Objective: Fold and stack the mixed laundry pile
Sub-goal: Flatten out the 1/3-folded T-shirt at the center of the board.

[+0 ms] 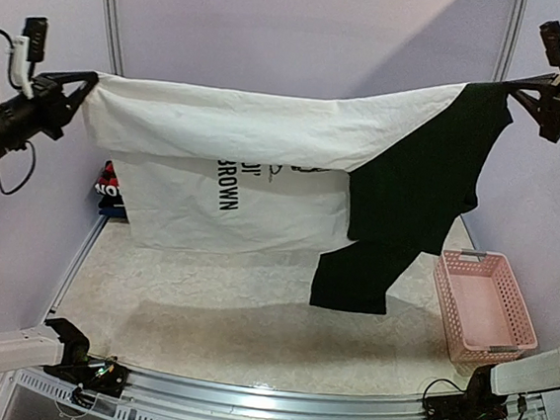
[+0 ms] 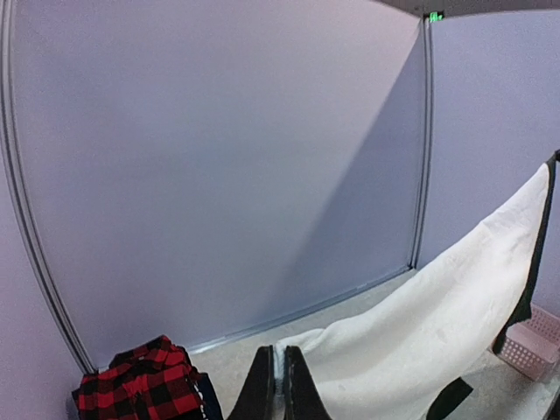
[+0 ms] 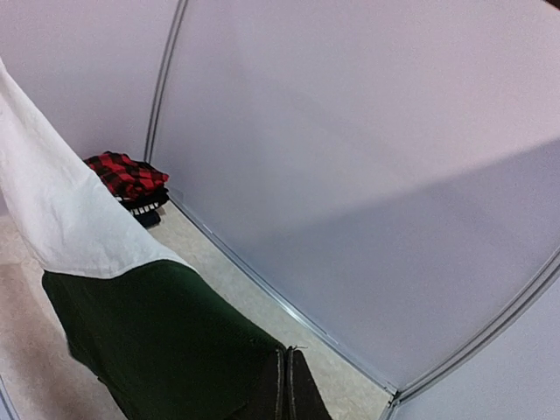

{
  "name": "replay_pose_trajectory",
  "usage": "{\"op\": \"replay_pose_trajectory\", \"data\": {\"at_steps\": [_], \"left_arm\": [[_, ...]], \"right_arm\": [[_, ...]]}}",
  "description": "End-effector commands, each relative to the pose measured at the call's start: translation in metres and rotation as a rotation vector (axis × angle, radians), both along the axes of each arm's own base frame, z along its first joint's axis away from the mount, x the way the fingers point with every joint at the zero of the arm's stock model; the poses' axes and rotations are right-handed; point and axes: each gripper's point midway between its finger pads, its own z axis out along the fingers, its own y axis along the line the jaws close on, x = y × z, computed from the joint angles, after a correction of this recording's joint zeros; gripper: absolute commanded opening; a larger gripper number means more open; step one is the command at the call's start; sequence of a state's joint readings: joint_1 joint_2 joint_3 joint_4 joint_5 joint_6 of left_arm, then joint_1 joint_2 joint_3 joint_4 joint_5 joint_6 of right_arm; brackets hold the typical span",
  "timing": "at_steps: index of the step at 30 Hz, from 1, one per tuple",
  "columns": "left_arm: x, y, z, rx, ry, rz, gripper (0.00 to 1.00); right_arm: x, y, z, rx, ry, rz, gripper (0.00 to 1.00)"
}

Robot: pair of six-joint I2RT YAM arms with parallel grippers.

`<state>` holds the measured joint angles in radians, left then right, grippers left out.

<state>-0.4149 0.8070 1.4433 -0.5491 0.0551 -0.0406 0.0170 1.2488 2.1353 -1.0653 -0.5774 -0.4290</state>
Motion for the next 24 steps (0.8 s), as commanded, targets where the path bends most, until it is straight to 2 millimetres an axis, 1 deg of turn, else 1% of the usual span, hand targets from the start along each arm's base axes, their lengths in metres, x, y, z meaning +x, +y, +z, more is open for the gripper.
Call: {"op": "replay_pose_trajectory", "data": {"at_steps": [1,2,5,7,8,10,12,13,14,15,16,17,18,21,23,24], "left_arm": [[-0.044,0.014,0.023,0.011,-0.027,-0.023,0.0],[-0.053,0.017,0.03,0.005,-0.042,-0.033,0.0],[-0.073,0.026,0.046,0.0,-0.076,-0.032,0.0],[-0.078,0.029,0.05,0.0,-0.09,-0.028,0.0],[-0.077,0.028,0.049,0.0,-0.089,-0.026,0.0],[-0.068,0.027,0.042,0.012,-0.072,-0.013,0.0],[-0.047,0.027,0.026,0.043,-0.031,0.037,0.0],[-0.034,0.028,0.015,0.065,-0.009,0.076,0.0],[-0.02,0.027,0.001,0.088,0.023,0.103,0.0],[-0.002,0.024,-0.02,0.114,0.069,0.13,0.0],[0.014,0.02,-0.043,0.139,0.119,0.146,0.0],[0.03,0.016,-0.064,0.156,0.158,0.159,0.0],[0.046,0.012,-0.087,0.169,0.203,0.175,0.0],[0.091,-0.007,-0.167,0.21,0.355,0.184,0.0],[0.117,-0.023,-0.224,0.221,0.471,0.163,0.0],[0.129,-0.033,-0.251,0.222,0.523,0.145,0.0]], "right_arm": [[-0.073,0.014,0.043,0.044,-0.151,0.109,0.0],[-0.088,0.016,0.05,0.056,-0.173,0.13,0.0],[-0.121,0.019,0.069,0.09,-0.241,0.156,0.0],[-0.135,0.021,0.079,0.113,-0.276,0.17,0.0],[-0.139,0.022,0.084,0.12,-0.293,0.179,0.0],[-0.14,0.021,0.092,0.147,-0.309,0.182,0.0],[-0.124,0.021,0.092,0.159,-0.283,0.172,0.0],[-0.107,0.02,0.087,0.161,-0.249,0.162,0.0],[-0.079,0.019,0.073,0.161,-0.184,0.146,0.0],[-0.057,0.018,0.058,0.156,-0.13,0.134,0.0],[-0.031,0.017,0.039,0.142,-0.073,0.119,0.0],[-0.005,0.015,0.013,0.133,-0.007,0.1,0.0],[0.019,0.013,-0.013,0.119,0.054,0.084,0.0],[0.077,0.01,-0.11,0.067,0.244,0.059,0.0],[0.104,0.008,-0.176,0.039,0.351,0.044,0.0],[0.114,0.008,-0.203,0.029,0.391,0.043,0.0]]}}
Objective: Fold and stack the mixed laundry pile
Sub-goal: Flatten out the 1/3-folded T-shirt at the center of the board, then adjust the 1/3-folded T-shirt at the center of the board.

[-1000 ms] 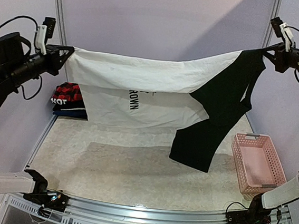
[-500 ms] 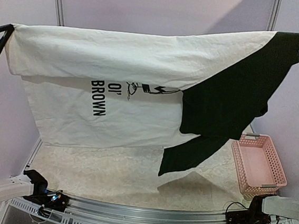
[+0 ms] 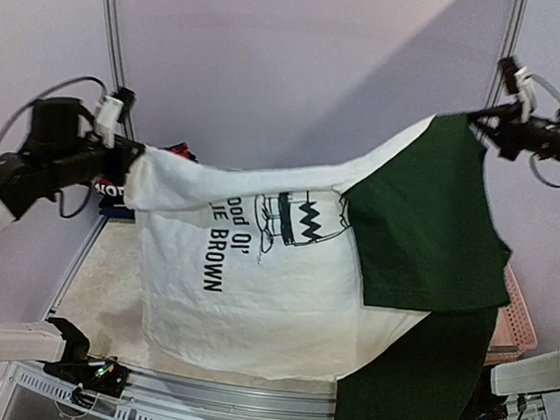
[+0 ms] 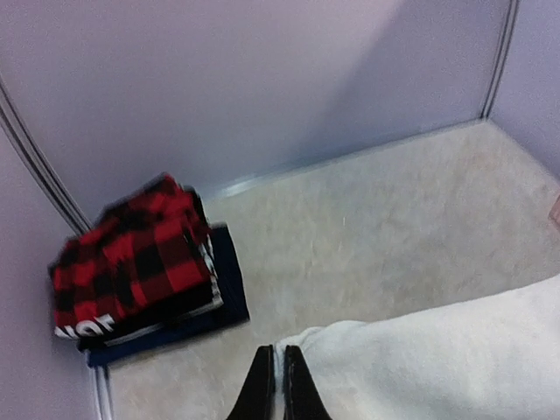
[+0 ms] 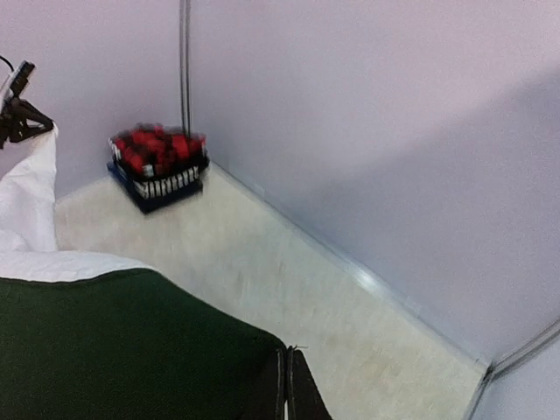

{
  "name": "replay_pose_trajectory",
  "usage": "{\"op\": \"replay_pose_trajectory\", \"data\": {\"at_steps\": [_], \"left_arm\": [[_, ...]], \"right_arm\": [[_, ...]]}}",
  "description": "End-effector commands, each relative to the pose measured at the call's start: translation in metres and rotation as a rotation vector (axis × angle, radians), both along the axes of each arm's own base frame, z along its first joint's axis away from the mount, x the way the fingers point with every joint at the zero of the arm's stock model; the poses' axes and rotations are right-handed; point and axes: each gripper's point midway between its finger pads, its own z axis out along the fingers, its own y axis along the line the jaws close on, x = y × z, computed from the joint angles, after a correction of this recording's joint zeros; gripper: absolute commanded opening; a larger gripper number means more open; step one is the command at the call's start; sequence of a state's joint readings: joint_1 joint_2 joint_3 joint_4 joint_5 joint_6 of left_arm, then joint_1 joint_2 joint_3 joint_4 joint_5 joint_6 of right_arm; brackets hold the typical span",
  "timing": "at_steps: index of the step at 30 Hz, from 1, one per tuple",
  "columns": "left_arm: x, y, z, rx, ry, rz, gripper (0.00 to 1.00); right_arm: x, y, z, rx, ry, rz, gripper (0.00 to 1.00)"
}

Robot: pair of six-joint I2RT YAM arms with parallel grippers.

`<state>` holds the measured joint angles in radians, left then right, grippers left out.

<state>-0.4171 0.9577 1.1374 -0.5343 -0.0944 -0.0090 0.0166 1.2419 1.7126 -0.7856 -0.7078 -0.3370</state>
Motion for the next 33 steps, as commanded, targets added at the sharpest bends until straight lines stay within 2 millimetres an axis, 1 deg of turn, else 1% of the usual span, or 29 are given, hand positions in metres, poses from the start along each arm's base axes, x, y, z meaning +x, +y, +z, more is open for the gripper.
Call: {"op": "replay_pose_trajectory", "data": {"at_steps": [1,2,3,4,5,6,7,8,9,10,11,12,14,16,17,18,19,20,21,22,23,24,25,26,27,28,29,30,33], "left_arm": [[0.053,-0.031,-0.106,-0.011,0.195,0.01,0.0],[0.066,-0.038,-0.132,-0.008,0.246,0.008,0.0],[0.081,-0.045,-0.165,0.007,0.327,0.012,0.0],[0.094,-0.048,-0.19,0.023,0.402,0.028,0.0],[0.112,-0.051,-0.198,0.033,0.436,0.053,0.0],[0.122,-0.052,-0.221,0.065,0.494,0.066,0.01],[0.141,-0.054,-0.227,0.106,0.506,0.078,0.01],[0.156,-0.057,-0.234,0.147,0.513,0.081,0.02],[0.171,-0.057,-0.244,0.192,0.524,0.098,0.03],[0.183,-0.054,-0.252,0.232,0.538,0.125,0.07],[0.195,-0.051,-0.256,0.265,0.541,0.157,0.13],[0.203,-0.045,-0.259,0.296,0.546,0.198,0.2],[0.214,-0.041,-0.255,0.306,0.538,0.253,0.31],[0.216,-0.039,-0.241,0.275,0.508,0.281,0.36],[0.215,-0.039,-0.232,0.249,0.49,0.29,0.39],[0.212,-0.04,-0.222,0.23,0.468,0.294,0.42],[0.207,-0.041,-0.212,0.213,0.451,0.287,0.44],[0.201,-0.044,-0.203,0.195,0.442,0.265,0.45],[0.191,-0.05,-0.197,0.184,0.445,0.229,0.46],[0.18,-0.054,-0.191,0.181,0.456,0.198,0.48],[0.165,-0.06,-0.19,0.185,0.485,0.165,0.48],[0.149,-0.066,-0.187,0.188,0.505,0.123,0.48],[0.132,-0.07,-0.188,0.2,0.535,0.089,0.48],[0.113,-0.073,-0.195,0.216,0.573,0.056,0.48],[0.096,-0.077,-0.196,0.217,0.601,0.022,0.47],[0.078,-0.078,-0.2,0.22,0.642,-0.006,0.47],[0.062,-0.079,-0.205,0.219,0.683,-0.023,0.46],[0.043,-0.079,-0.21,0.209,0.741,-0.043,0.45],[0.004,-0.08,-0.22,0.139,0.842,-0.043,0.44]], "right_arm": [[0.067,-0.011,-0.149,-0.097,0.257,-0.048,0.0],[0.08,-0.012,-0.176,-0.111,0.294,-0.054,0.0],[0.091,-0.013,-0.197,-0.13,0.321,-0.069,0.0],[0.112,-0.016,-0.228,-0.158,0.367,-0.096,0.0],[0.128,-0.018,-0.239,-0.17,0.388,-0.122,0.0],[0.144,-0.023,-0.265,-0.195,0.442,-0.151,0.0],[0.168,-0.025,-0.29,-0.214,0.498,-0.173,0.0],[0.187,-0.03,-0.296,-0.234,0.509,-0.202,0.0],[0.208,-0.037,-0.313,-0.263,0.539,-0.249,0.0],[0.224,-0.044,-0.32,-0.279,0.559,-0.293,0.07],[0.241,-0.051,-0.344,-0.31,0.61,-0.331,0.17],[0.252,-0.059,-0.349,-0.34,0.622,-0.378,0.24],[0.266,-0.072,-0.374,-0.369,0.676,-0.446,0.36],[0.268,-0.08,-0.373,-0.364,0.688,-0.488,0.44],[0.265,-0.082,-0.37,-0.356,0.692,-0.498,0.46],[0.26,-0.081,-0.357,-0.335,0.686,-0.499,0.47],[0.252,-0.076,-0.353,-0.316,0.697,-0.478,0.47],[0.242,-0.071,-0.343,-0.297,0.698,-0.452,0.48],[0.228,-0.064,-0.324,-0.27,0.685,-0.412,0.48],[0.213,-0.056,-0.32,-0.248,0.704,-0.364,0.49],[0.195,-0.046,-0.309,-0.235,0.704,-0.31,0.49],[0.177,-0.038,-0.307,-0.227,0.721,-0.259,0.49],[0.156,-0.03,-0.289,-0.213,0.71,-0.208,0.49],[0.135,-0.022,-0.289,-0.222,0.723,-0.138,0.49],[0.11,-0.014,-0.284,-0.226,0.742,-0.085,0.5],[0.087,-0.007,-0.273,-0.228,0.727,-0.026,0.5],[0.062,-0.001,-0.281,-0.244,0.751,0.039,0.5],[0.039,0.006,-0.281,-0.253,0.756,0.09,0.5],[-0.023,0.018,-0.298,-0.372,0.737,0.22,0.49]]}}
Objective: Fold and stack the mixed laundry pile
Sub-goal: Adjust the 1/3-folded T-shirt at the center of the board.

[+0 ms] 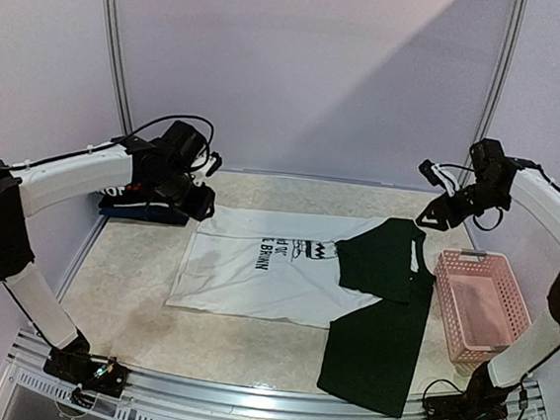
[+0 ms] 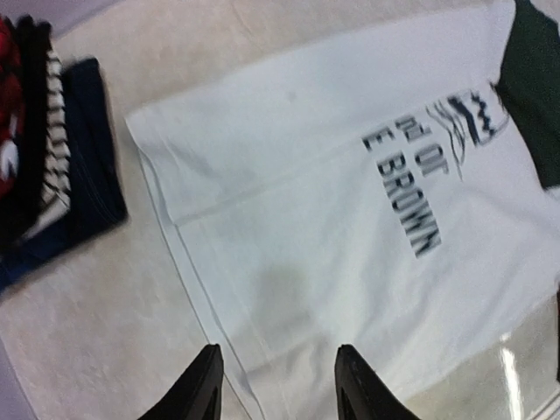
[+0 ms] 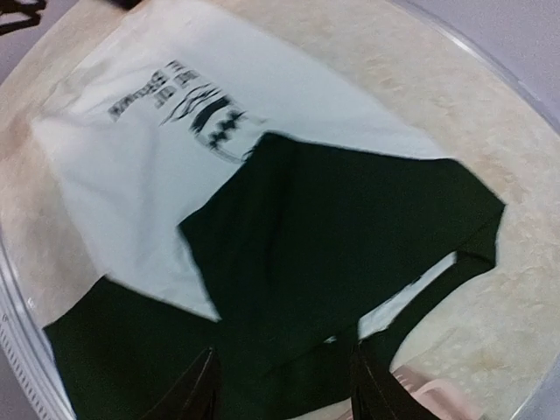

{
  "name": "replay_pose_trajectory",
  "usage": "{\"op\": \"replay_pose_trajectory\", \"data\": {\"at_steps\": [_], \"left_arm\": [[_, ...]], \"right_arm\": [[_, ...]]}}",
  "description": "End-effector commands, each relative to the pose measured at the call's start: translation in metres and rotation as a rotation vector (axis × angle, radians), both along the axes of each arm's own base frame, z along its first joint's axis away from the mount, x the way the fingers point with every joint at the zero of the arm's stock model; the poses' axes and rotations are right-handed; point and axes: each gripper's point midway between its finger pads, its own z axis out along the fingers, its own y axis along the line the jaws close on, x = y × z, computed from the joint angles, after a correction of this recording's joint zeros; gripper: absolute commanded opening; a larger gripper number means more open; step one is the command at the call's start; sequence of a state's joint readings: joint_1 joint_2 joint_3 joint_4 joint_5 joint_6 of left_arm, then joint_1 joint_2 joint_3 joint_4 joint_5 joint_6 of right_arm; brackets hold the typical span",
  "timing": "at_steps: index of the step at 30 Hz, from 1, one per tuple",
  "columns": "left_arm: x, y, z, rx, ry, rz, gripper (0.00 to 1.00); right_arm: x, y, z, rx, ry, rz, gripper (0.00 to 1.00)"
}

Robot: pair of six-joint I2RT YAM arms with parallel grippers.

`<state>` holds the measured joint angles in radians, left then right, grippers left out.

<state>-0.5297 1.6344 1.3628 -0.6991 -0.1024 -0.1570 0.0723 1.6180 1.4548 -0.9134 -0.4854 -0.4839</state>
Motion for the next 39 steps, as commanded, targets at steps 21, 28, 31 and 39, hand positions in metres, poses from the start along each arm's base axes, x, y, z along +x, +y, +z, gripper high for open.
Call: {"op": "replay_pose_trajectory", "data": {"at_steps": [21,28,31,39], "left_arm": [[-0.17,0.083,-0.156,0.109,0.467,0.378,0.33],[-0.196,0.107,-0.159,0.187,0.446,0.436,0.3],[-0.195,0.102,-0.156,0.171,0.416,0.428,0.31],[-0.166,0.04,-0.098,-0.137,0.209,0.23,0.47]], "right_arm": [[-0.205,-0.003,-0.18,-0.461,0.338,0.666,0.44],[-0.221,-0.02,-0.191,-0.543,0.381,0.753,0.43],[-0.22,-0.023,-0.195,-0.563,0.386,0.744,0.41],[-0.214,-0.013,-0.161,-0.515,0.274,0.725,0.43]]}}
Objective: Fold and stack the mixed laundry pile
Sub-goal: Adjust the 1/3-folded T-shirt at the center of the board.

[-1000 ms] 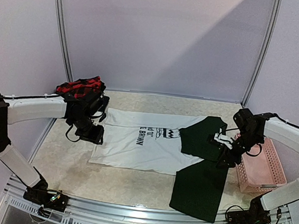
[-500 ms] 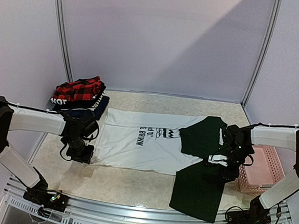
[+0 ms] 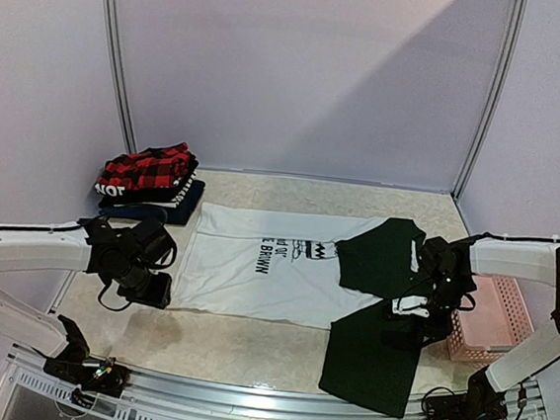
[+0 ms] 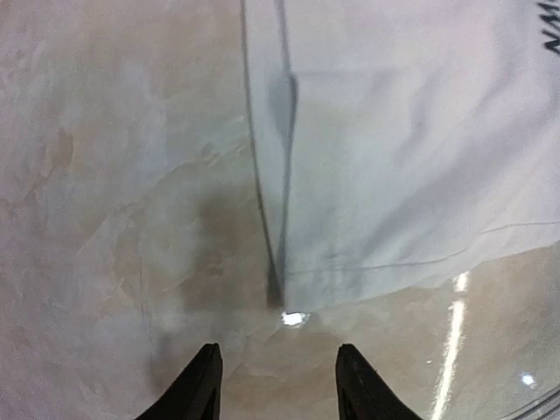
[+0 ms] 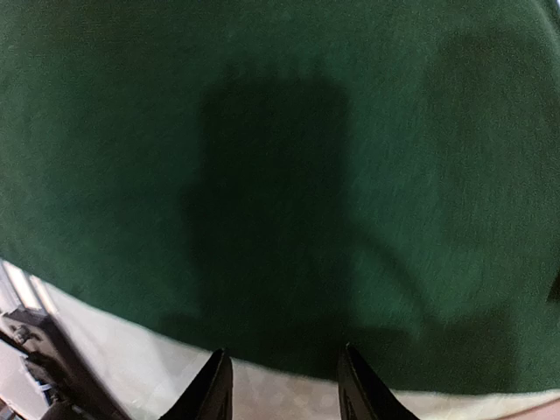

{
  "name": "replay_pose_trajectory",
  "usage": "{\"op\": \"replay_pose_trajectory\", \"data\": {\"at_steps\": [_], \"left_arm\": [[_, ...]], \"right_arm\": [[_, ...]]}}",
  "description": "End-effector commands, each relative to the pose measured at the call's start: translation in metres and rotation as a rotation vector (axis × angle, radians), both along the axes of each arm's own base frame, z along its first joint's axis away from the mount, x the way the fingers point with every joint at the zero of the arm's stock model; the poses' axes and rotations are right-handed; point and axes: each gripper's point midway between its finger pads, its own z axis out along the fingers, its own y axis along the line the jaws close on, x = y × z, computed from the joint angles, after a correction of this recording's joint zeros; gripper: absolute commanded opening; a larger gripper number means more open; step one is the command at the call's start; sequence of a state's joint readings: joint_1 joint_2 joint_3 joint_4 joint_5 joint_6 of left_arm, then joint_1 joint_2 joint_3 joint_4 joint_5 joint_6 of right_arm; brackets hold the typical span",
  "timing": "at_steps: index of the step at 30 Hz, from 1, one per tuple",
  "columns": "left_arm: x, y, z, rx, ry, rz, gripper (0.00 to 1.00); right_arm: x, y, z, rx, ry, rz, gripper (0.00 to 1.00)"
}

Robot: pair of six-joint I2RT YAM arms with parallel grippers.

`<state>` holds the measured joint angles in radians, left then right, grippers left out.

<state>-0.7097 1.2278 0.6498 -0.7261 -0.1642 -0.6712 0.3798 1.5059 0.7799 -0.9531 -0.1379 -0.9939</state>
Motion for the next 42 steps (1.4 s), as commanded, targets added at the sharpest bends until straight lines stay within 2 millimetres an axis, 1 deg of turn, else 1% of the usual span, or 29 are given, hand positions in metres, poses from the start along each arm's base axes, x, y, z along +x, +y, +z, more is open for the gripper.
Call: {"op": "replay_pose_trajectory", "data": {"at_steps": [1,3,6,10,14,17,19,22,26,30,31,34,37,38,39,40,42], "left_arm": [[0.02,-0.031,0.027,-0.165,-0.129,-0.049,0.48],[0.027,-0.036,0.026,-0.185,-0.13,-0.043,0.49],[0.032,-0.041,0.012,-0.173,-0.058,-0.03,0.46],[0.031,-0.032,-0.013,-0.102,0.039,0.06,0.45],[0.03,-0.025,-0.027,-0.086,0.068,0.102,0.44],[0.028,-0.024,-0.032,-0.086,0.085,0.103,0.36],[0.026,-0.023,-0.034,-0.088,0.097,0.094,0.22],[0.018,-0.014,-0.032,-0.052,0.114,0.091,0.0],[-0.001,0.016,-0.03,0.047,0.137,0.122,0.0],[-0.022,0.043,-0.026,0.129,0.153,0.15,0.0],[-0.022,0.047,-0.024,0.155,0.135,0.153,0.0],[-0.022,0.046,-0.021,0.158,0.132,0.161,0.0],[-0.018,0.049,-0.015,0.203,0.131,0.146,0.0],[-0.016,0.046,-0.013,0.197,0.129,0.137,0.05],[-0.014,0.042,-0.01,0.188,0.122,0.124,0.16],[-0.009,0.032,-0.002,0.172,0.094,0.094,0.26],[0.004,0.01,0.019,0.143,0.003,0.005,0.34]], "right_arm": [[-0.005,0.003,0.027,0.049,-0.058,0.02,0.44],[-0.004,0.007,0.037,0.081,-0.09,0.018,0.45],[-0.008,0.009,0.041,0.093,-0.077,0.005,0.45],[-0.018,0.0,0.029,0.059,-0.055,0.032,0.46],[-0.026,-0.004,0.021,0.048,-0.063,0.076,0.49],[-0.032,-0.002,0.014,0.049,-0.048,0.095,0.49],[-0.035,0.0,0.009,0.044,-0.043,0.103,0.49],[-0.035,0.005,0.007,0.055,-0.033,0.095,0.49],[-0.034,0.01,0.012,0.076,-0.029,0.091,0.48],[-0.04,0.011,0.015,0.082,-0.006,0.112,0.48],[-0.042,0.01,0.016,0.083,-0.003,0.121,0.48],[-0.049,0.011,0.019,0.09,0.009,0.144,0.47],[-0.058,0.012,0.027,0.107,0.017,0.17,0.47],[-0.063,0.014,0.031,0.124,0.026,0.182,0.47],[-0.067,0.018,0.037,0.15,0.02,0.201,0.47],[-0.073,0.021,0.042,0.169,0.024,0.224,0.47],[-0.081,0.028,0.053,0.208,-0.016,0.287,0.45]]}}
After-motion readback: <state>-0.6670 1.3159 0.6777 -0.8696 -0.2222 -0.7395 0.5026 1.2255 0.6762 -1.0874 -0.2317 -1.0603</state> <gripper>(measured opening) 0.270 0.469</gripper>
